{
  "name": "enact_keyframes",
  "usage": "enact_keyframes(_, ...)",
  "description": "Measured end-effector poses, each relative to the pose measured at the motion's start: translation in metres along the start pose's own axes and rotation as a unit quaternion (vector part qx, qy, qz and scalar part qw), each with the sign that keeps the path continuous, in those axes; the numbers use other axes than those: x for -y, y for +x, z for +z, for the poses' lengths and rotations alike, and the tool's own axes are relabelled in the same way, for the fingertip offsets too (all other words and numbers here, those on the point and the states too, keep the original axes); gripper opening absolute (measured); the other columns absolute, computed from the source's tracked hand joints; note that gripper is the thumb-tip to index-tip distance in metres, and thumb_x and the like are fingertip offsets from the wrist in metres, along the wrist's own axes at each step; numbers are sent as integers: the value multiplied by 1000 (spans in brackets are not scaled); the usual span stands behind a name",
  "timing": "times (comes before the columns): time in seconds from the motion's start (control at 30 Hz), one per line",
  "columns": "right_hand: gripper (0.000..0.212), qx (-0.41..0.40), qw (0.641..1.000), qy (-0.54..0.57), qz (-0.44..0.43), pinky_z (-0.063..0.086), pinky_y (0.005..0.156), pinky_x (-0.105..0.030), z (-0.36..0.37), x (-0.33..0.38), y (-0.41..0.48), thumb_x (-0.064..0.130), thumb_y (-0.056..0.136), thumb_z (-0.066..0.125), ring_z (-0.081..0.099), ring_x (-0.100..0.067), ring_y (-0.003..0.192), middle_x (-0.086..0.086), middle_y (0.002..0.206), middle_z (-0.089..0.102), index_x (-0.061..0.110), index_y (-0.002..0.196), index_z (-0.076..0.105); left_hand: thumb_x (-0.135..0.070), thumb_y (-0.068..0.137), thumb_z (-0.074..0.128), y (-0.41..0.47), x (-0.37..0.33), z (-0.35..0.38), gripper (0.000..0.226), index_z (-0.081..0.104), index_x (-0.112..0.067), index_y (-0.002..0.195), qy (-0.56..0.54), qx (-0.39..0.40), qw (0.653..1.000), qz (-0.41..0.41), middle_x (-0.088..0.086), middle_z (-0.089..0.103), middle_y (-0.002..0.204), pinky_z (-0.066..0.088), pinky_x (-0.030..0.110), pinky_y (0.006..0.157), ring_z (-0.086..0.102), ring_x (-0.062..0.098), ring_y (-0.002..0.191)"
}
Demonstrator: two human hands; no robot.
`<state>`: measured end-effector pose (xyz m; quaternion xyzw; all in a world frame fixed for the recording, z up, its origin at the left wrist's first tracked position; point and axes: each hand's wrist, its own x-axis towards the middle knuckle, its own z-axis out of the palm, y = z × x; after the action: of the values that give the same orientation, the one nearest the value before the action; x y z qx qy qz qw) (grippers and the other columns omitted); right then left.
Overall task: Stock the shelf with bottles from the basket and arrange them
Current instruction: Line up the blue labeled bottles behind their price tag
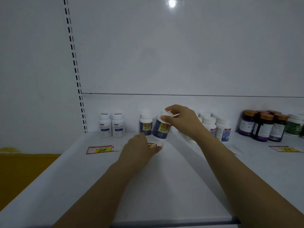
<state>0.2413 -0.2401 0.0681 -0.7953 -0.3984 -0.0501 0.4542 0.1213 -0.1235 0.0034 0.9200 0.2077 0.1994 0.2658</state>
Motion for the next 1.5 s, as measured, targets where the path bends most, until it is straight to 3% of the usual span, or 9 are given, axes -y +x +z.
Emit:
enact_keyframes(0.07, 42, -17, 999, -32, 6, 41, 80, -23, 1, 2, 12, 29, 89, 64, 55, -16, 102, -4, 122, 59, 15, 128, 55, -66, 84, 47, -4, 1, 2, 80, 33, -11, 141, 92, 41, 995, -26, 7, 41, 142, 35, 36, 107, 40, 23, 130)
enact_keyframes(0.13, 44, -18, 998, -59, 17, 40, 81, -22, 6, 2, 26, 27, 89, 64, 55, -20, 110, -8, 129, 57, 14, 130, 53, -73, 84, 33, -11, 3, 4, 98, 6, -6, 150, 176, 95, 979, -43, 13, 10, 158, 15, 40, 118, 11, 27, 145)
enact_keyframes(0.23, 47, -3, 996, -82, 45, 42, 85, -24, 21, -2, 42, 24, 90, 63, 53, -24, 117, -12, 132, 54, 11, 132, 51, -80, 80, 23, -22, 7, 5, 107, -8, -4, 149, 199, 119, 971, -63, 13, -9, 158, 0, 39, 120, -7, 25, 146)
enact_keyframes(0.33, 48, 1, 994, -87, 66, 47, 90, -32, 38, -10, 51, 21, 89, 64, 54, -29, 116, -16, 131, 53, 7, 132, 50, -82, 79, 20, -24, 8, 6, 109, -9, -3, 149, 204, 126, 968, -72, 13, -11, 158, 0, 39, 120, -8, 24, 146)
enact_keyframes(0.67, 49, 3, 993, -100, 67, 39, 80, -28, 66, -25, 56, 28, 92, 59, 53, -32, 113, -19, 127, 53, 9, 135, 45, -83, 78, 21, -24, 10, 9, 111, -12, -3, 148, 201, 124, 968, -86, 14, -12, 158, -3, 38, 118, -7, 25, 146)
enact_keyframes(0.9, 63, 24, 991, -113, 70, 38, 77, -28, 61, -22, 43, 31, 93, 58, 53, -32, 112, -20, 127, 52, 15, 146, 28, -79, 81, 21, -27, 9, 8, 108, -14, -1, 148, 198, 120, 970, -72, 14, -17, 157, -5, 37, 118, -11, 23, 146)
enact_keyframes(1.1, 54, 19, 980, -189, 58, 38, 97, -33, 30, -14, 29, 32, 95, 54, 46, -29, 124, -16, 136, 49, 10, 142, 39, -80, 80, 21, -26, 10, 3, 108, -13, -2, 148, 219, 90, 971, -41, 13, -18, 157, -4, 38, 119, -13, 23, 146)
enact_keyframes(1.23, 42, -6, 972, -235, 26, 36, 101, -31, -11, -20, 20, 25, 96, 51, 47, -28, 124, -14, 136, 51, 7, 134, 51, -77, 83, 20, -29, -15, 5, 104, -13, -3, 148, 229, 93, 969, -7, 13, -17, 157, -4, 37, 119, -12, 23, 146)
enact_keyframes(1.5, 43, 33, 938, -344, 42, 37, 102, -42, -68, -61, 9, 31, 100, 40, 41, -31, 126, -13, 135, 49, 15, 140, 44, -77, 83, 23, -17, -100, 57, 104, -12, -3, 148, 206, 127, 970, 12, 12, -17, 157, -2, 37, 117, -12, 23, 146)
